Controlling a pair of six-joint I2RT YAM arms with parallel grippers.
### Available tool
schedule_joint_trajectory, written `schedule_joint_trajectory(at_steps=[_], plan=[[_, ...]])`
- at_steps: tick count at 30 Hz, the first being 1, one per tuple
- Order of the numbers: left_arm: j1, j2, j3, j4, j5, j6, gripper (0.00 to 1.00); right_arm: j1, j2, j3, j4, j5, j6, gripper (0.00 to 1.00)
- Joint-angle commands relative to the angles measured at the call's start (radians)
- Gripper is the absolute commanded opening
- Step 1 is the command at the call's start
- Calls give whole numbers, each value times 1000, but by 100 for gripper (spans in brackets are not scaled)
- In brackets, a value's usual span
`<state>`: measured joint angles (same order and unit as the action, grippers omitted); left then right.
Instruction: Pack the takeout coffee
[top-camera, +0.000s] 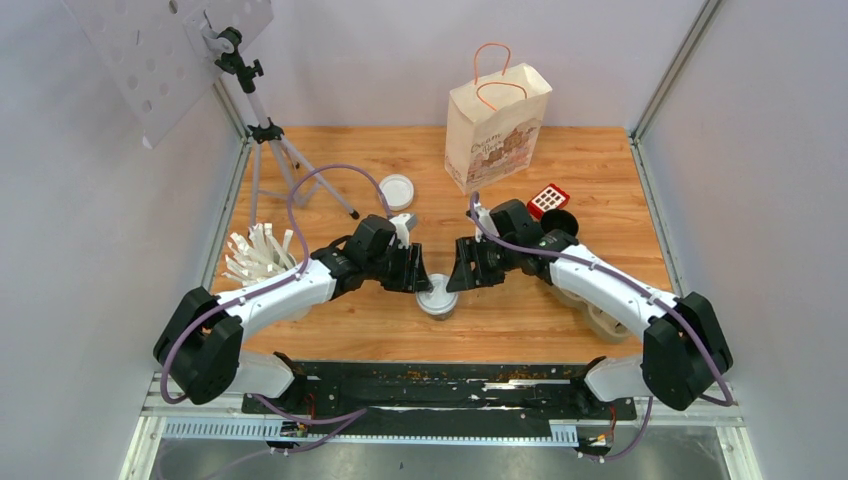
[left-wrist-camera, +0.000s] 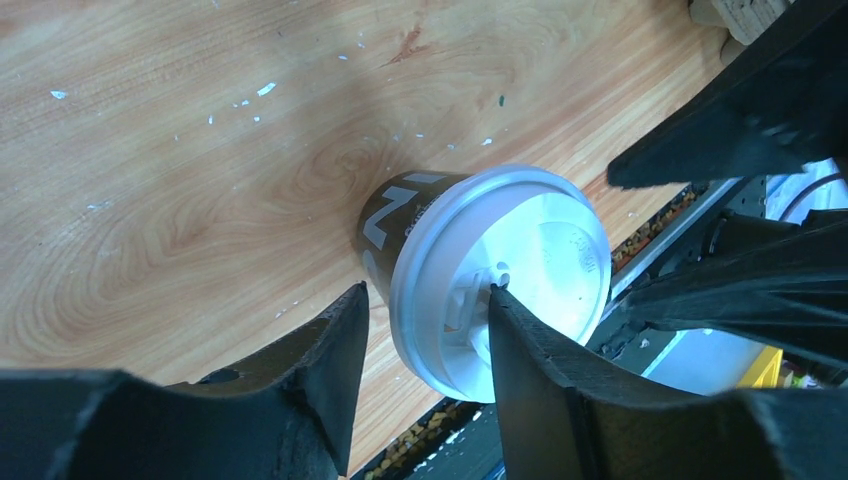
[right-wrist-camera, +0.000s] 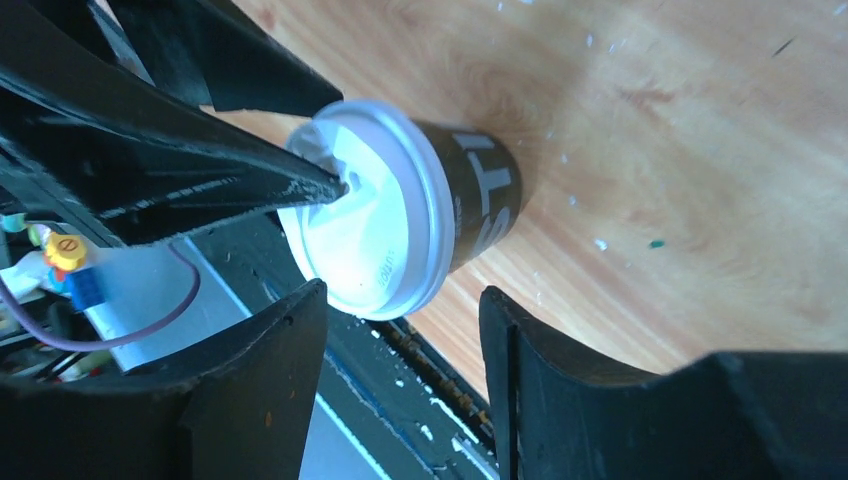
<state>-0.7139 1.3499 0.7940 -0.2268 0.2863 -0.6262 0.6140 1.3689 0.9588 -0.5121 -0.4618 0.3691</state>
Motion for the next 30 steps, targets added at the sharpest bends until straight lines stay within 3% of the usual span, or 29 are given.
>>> schedule_joint_trajectory(at_steps=[1, 18, 30], plan=[[-6, 14, 15, -22, -27, 49, 53, -4, -16, -71, 85, -96, 90, 56], [-6, 35, 4, -14, -33, 65, 50, -18, 31, -179, 284, -197, 204, 49], [-6, 50, -4, -20, -50, 81, 49, -30, 32, -279, 369, -203, 188, 35]])
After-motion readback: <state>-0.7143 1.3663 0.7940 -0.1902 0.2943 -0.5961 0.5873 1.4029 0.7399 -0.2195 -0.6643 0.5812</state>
